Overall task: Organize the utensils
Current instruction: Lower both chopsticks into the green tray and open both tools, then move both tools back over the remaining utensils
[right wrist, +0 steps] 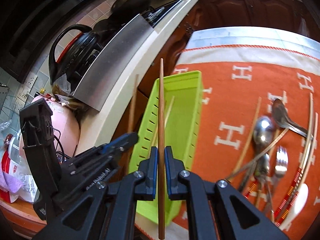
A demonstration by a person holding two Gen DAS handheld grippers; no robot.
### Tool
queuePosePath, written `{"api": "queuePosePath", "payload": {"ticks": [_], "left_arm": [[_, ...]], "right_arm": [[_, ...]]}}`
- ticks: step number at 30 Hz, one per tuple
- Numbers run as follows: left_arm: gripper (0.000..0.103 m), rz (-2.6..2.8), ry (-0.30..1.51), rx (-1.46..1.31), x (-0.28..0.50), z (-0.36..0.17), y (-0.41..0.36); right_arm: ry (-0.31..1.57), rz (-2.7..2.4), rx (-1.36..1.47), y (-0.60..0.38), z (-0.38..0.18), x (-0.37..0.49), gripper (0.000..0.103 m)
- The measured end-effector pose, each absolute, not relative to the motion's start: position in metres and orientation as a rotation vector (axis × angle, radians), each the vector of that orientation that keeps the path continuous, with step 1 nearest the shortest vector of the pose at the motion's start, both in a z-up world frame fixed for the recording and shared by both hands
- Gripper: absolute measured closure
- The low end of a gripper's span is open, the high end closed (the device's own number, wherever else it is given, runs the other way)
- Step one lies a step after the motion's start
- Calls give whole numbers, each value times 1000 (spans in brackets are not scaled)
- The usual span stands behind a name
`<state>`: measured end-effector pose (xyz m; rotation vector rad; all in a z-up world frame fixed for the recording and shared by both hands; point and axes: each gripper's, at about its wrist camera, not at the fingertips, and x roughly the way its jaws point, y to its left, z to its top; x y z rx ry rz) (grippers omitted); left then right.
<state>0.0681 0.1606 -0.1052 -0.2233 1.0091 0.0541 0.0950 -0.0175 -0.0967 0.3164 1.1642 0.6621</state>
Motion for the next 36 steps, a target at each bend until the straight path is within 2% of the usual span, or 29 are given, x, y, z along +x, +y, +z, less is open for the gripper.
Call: {"api": "queuePosePath", "payload": {"ticks": [3, 7, 9, 15, 22, 36], "left_arm": [[98, 59, 1007, -215, 72, -107, 161], [81, 95, 995, -192, 72, -110, 163], [77, 101, 994, -190, 70, -111, 164], [75, 154, 1003, -197, 69, -117, 175], [72, 207, 1026, -231, 72, -130, 189], [71, 119, 1129, -339, 77, -169, 185]], "right_arm": [[1172, 661, 333, -10, -102, 101, 96], [1189, 644, 355, -6, -112, 107, 94], [1204, 621, 335, -6, -118, 108, 94], [1230, 514, 184, -4, -138, 107, 95], [1256, 512, 130, 2, -151, 105, 94], [1332, 430, 231, -17, -151, 92, 97]]}}
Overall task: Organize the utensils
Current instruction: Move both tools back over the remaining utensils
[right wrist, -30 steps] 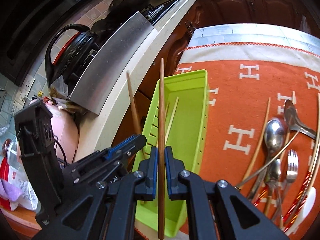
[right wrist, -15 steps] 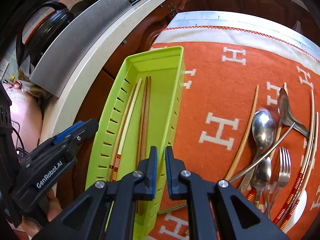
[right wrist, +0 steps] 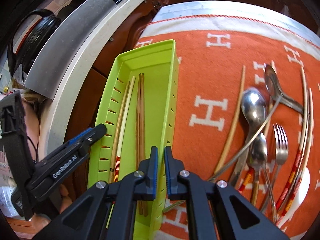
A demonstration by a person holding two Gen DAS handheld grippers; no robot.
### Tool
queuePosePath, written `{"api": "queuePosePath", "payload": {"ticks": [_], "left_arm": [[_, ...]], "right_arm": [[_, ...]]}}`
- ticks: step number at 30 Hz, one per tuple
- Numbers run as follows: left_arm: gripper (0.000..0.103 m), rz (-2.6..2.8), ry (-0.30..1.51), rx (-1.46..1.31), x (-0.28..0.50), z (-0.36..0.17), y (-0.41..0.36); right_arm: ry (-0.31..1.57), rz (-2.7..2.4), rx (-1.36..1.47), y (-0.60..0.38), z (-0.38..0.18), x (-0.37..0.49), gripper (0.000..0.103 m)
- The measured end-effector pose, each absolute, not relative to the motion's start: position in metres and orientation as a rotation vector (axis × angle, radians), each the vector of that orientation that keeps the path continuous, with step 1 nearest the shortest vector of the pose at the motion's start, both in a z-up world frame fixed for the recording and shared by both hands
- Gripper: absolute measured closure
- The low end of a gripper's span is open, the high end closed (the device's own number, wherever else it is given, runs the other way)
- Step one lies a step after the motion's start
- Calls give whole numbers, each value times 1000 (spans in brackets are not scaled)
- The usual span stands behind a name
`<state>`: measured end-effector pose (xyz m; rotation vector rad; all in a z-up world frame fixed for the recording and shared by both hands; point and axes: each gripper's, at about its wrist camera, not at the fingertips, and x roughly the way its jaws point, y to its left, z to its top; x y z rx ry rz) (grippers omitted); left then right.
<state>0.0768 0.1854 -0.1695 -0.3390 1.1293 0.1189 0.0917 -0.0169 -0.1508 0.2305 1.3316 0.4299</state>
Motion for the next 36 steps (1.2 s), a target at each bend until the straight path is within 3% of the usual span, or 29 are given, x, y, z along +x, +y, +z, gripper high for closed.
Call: {"api": "queuePosePath", "payload": {"ticks": [12, 14, 16, 18, 25, 29, 36], "left_arm": [[70, 76, 1123, -239, 74, -161, 145], [68, 77, 1112, -219, 72, -153, 141], [57, 77, 1091, -198, 69, -145, 135], [54, 83, 1053, -173, 65, -135, 128], [52, 31, 956, -139, 57, -101, 111], [44, -71, 957, -113, 55, -86, 81], [44, -192, 1022, -9, 60, -108, 21]], "right_arm": [[1290, 466, 179, -31, -130, 78, 94], [1256, 469, 161, -38, -121, 76, 94], [1215, 474, 138, -47, -112, 73, 94], [1181, 469, 116, -62, -104, 69, 94], [1062, 397, 69, -117, -88, 57, 94], [1034, 354, 68, -140, -89, 55, 94], [1042, 330, 132, -174, -101, 51, 94]]}}
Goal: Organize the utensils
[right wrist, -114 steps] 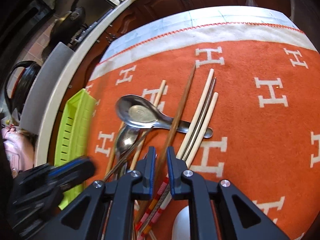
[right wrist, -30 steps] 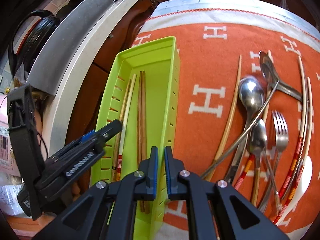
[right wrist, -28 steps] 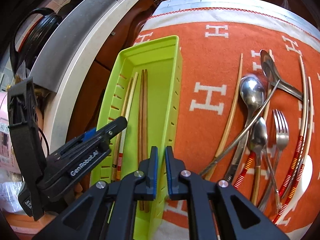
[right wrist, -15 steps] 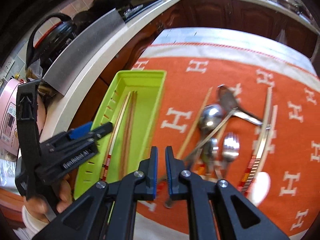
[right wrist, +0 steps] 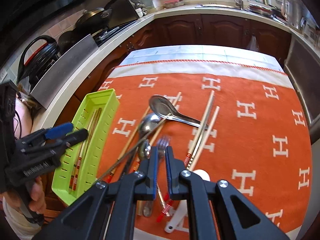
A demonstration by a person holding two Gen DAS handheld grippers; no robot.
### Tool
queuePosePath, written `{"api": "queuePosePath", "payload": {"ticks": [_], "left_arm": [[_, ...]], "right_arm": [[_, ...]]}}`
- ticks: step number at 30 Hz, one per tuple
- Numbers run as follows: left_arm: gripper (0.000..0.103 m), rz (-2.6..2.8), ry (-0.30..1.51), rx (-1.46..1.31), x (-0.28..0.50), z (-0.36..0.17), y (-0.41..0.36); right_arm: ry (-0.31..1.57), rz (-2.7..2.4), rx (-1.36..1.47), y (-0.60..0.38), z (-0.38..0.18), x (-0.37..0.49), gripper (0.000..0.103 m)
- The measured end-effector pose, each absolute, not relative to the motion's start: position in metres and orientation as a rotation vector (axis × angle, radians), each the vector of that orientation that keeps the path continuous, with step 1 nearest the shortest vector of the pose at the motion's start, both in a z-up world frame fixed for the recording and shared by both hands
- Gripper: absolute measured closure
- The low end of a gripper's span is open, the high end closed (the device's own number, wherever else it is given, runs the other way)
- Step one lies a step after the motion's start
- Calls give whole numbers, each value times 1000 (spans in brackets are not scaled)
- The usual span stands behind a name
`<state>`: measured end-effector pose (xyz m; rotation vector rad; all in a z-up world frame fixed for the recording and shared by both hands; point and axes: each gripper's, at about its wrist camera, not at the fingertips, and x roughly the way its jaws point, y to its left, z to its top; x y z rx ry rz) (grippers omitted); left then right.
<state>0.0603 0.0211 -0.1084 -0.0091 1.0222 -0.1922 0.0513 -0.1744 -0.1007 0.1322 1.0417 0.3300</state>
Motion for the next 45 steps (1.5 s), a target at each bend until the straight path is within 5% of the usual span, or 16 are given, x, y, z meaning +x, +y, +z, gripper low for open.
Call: {"api": "queuePosePath", "payload": {"ticks": [6, 11, 14, 45], "left_arm": [[73, -243, 1126, 22, 72, -144, -2], [77, -250, 1183, 37, 84, -164, -6], [90, -260, 1216, 45, 89, -174, -9], [99, -352, 1261, -71, 86, -175, -14]], "right_arm": [[1063, 323, 149, -189, -117, 47, 94], [1091, 328, 185, -201, -129, 49, 94], [1101, 327, 211, -207, -134, 52, 94], [1152, 304, 283, -223, -155, 70, 94]]}}
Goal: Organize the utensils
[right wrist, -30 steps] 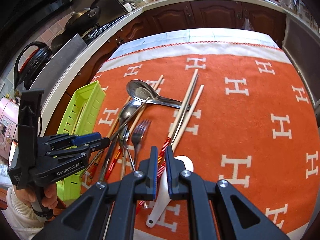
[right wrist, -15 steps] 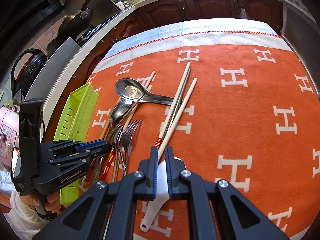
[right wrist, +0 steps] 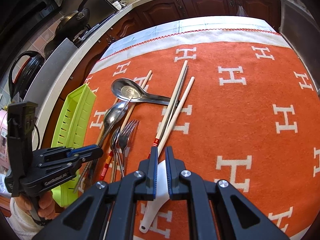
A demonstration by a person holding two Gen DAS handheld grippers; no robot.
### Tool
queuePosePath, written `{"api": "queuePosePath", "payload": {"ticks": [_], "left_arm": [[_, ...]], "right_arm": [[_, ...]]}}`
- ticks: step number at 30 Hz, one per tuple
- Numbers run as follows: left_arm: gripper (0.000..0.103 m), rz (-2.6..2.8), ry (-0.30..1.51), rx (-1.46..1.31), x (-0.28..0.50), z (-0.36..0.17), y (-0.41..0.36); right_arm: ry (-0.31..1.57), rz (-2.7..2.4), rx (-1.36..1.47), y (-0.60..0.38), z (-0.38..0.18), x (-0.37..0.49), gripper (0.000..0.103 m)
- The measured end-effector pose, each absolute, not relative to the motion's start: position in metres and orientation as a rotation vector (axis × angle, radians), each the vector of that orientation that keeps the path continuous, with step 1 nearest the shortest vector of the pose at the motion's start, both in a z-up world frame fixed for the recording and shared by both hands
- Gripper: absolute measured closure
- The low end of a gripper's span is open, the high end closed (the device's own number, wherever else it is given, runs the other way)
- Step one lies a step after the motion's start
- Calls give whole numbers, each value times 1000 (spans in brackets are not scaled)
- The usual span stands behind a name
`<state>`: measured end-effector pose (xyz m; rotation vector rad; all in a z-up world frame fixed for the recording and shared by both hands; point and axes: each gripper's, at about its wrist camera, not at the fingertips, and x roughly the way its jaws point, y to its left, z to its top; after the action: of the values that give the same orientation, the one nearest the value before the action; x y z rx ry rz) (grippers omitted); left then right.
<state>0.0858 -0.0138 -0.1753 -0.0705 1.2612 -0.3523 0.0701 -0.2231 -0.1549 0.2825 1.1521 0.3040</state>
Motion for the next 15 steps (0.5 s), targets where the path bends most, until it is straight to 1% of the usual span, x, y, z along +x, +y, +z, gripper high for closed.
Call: {"api": "queuePosePath", "payload": {"ticks": [7, 9, 11, 15], "left_arm": [[99, -352, 1256, -52, 84, -175, -22], [99, -350, 1256, -60, 84, -176, -21], [100, -345, 1254, -70, 85, -177, -20], [100, -349, 1241, -100, 84, -173, -15]], "right_arm": [[1177, 281, 378, -230, -168, 89, 94], [1182, 281, 405, -230, -171, 93, 93], [1200, 268, 416, -228, -177, 97, 89], [1218, 254, 421, -225, -184, 101, 89]]}}
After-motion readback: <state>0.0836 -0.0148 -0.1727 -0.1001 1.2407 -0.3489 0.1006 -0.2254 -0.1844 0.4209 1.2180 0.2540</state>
